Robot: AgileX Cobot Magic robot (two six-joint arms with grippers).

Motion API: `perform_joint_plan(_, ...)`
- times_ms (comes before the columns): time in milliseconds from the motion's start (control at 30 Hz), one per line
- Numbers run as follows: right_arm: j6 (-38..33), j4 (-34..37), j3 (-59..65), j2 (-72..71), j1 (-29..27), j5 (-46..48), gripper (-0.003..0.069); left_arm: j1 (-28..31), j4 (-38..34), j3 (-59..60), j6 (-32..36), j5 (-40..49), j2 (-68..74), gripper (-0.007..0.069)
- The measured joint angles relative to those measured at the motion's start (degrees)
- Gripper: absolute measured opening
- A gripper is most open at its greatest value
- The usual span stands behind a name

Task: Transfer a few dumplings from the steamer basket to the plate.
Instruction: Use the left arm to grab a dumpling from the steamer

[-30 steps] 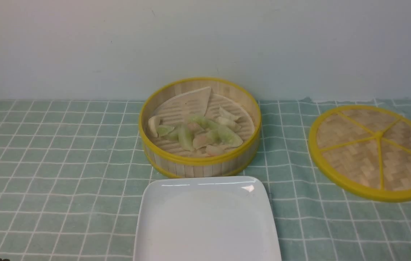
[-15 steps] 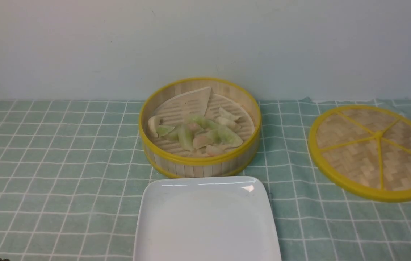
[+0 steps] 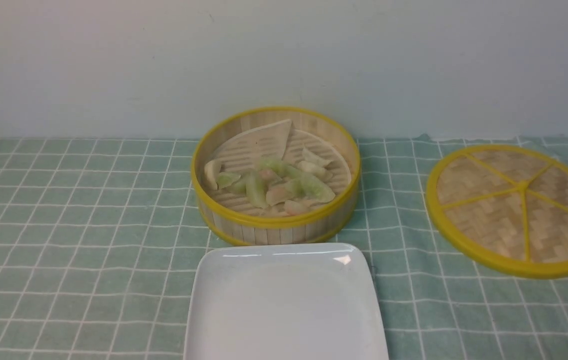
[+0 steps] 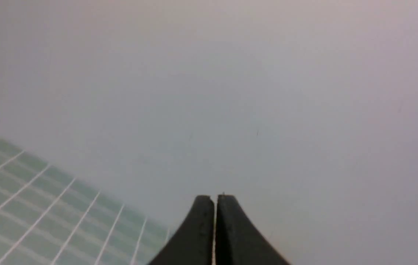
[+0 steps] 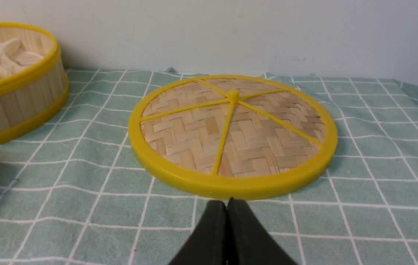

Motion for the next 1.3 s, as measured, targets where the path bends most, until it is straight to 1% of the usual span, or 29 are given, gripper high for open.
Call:
perform_joint_plan(33, 0.0, 0.0, 0.0, 0.0, 0.0, 0.0, -0.0014, 0.0, -0.35, 0.0, -0.31, -0.53, 0.0, -0.0006)
perform_joint_plan(67, 0.0, 0.0, 0.0, 0.0, 0.0, 0.0, -0.0014, 0.0, -2.03, -0.37, -2.5, -2.38, 0.0, -0.0006)
perform_joint_plan(100, 0.0, 0.0, 0.0, 0.0, 0.0, 0.0, -0.0014, 0.0, -3.04, -1.66, -3.9, -2.41, 0.0, -0.0006)
perform_joint_plan(167, 0.0, 0.0, 0.0, 0.0, 0.0, 0.0, -0.0014, 0.0, -3.16, -4.46, -4.73, -0.12, 0.0, -0.0006)
perform_joint_plan(200, 0.0, 0.0, 0.0, 0.0, 0.0, 0.0, -0.0014, 0.0, -2.57, -7.8, -4.82, 2.67, 0.84, -0.0006)
perform_joint_plan(267, 0.0, 0.0, 0.0, 0.0, 0.0, 0.0, -0.0014, 0.0, -1.64, -10.58, -4.63, 6.26, 2.65, -0.0006)
perform_joint_plan(333, 0.0, 0.0, 0.0, 0.0, 0.0, 0.0, -0.0014, 0.0, 1.59, -19.43, -3.27, 18.09, 9.93, -0.0006)
perform_joint_plan(433, 0.0, 0.0, 0.0, 0.0, 0.0, 0.0, -0.0014, 0.0, 3.55, -28.92, 0.1, 32.71, 21.68, -0.0006)
perform_joint_plan(500, 0.0, 0.0, 0.0, 0.0, 0.0, 0.0, -0.0014, 0.0, 4.13, -36.5, 4.25, 44.7, 31.5, -0.0006)
perform_joint_plan(533, 0.0, 0.0, 0.0, 0.0, 0.0, 0.0, -0.0014, 0.0, 4.13, -37.25, 4.74, 45.84, 31.5, -0.0006)
perform_joint_plan(567, 0.0, 0.0, 0.0, 0.0, 0.0, 0.0, -0.0014, 0.0, 4.35, -42.26, 7.93, 52.31, 38.52, -0.0006)
perform_joint_plan(633, 0.0, 0.0, 0.0, 0.0, 0.0, 0.0, -0.0014, 0.0, 4.46, -49.03, 14.18, 60.87, 50.1, -0.0006)
perform_joint_plan(667, 0.0, 0.0, 0.0, 0.0, 0.0, 0.0, -0.0014, 0.0, 4.46, -50.1, 15.67, 61.75, 51.02, -0.0006)
perform_joint_plan(700, 0.0, 0.0, 0.0, 0.0, 0.0, 0.0, -0.0014, -0.1, 4.25, -53.55, 18.67, 63.87, 58.13, -0.0006)
perform_joint_plan(800, 0.0, 0.0, 0.0, 0.0, 0.0, 0.0, -0.0014, -2.31, 4.56, -59.56, 22.14, 64.89, 68.03, -0.0006)
perform_joint_plan(867, 0.0, 0.0, 0.0, 0.0, 0.0, 0.0, -0.0014, -5.61, 5.98, -63.7, 23.11, 64.4, 74.91, -0.0006)
perform_joint_plan(1033, 0.0, 0.0, 0.0, 0.0, 0.0, 0.0, -0.0014, -12.55, 9.84, -70.86, 23.46, 62.74, 84.53, -0.0006)
perform_joint_plan(1067, 0.0, 0.0, 0.0, 0.0, 0.0, 0.0, -0.0014, -12.79, 10.03, -71.12, 23.46, 62.74, 84.53, -0.0006)
perform_joint_plan(1133, 0.0, 0.0, 0.0, 0.0, 0.0, 0.0, -0.0014, -15.39, 13.02, -74.91, 23.66, 62.69, 90.37, -0.0006)
perform_joint_plan(1167, 0.0, 0.0, 0.0, 0.0, 0.0, 0.0, -0.0014, -15.53, 13.29, -75.18, 23.65, 62.69, 90.37, -0.0006)
perform_joint_plan(1200, 0.0, 0.0, 0.0, 0.0, 0.0, 0.0, -0.0014, -16.19, 15.44, -77.88, 24.0, 62.55, 94.03, -0.0006)
perform_joint_plan(1267, 0.0, 0.0, 0.0, 0.0, 0.0, 0.0, -0.0014, -16.57, 16.64, -79.47, 24.56, 62.16, 96.41, -0.0006)
perform_joint_plan(1300, 0.0, 0.0, 0.0, 0.0, 0.0, 0.0, -0.0014, -16.72, 18.42, -81.63, 24.97, 61.15, 98.75, -0.0004)
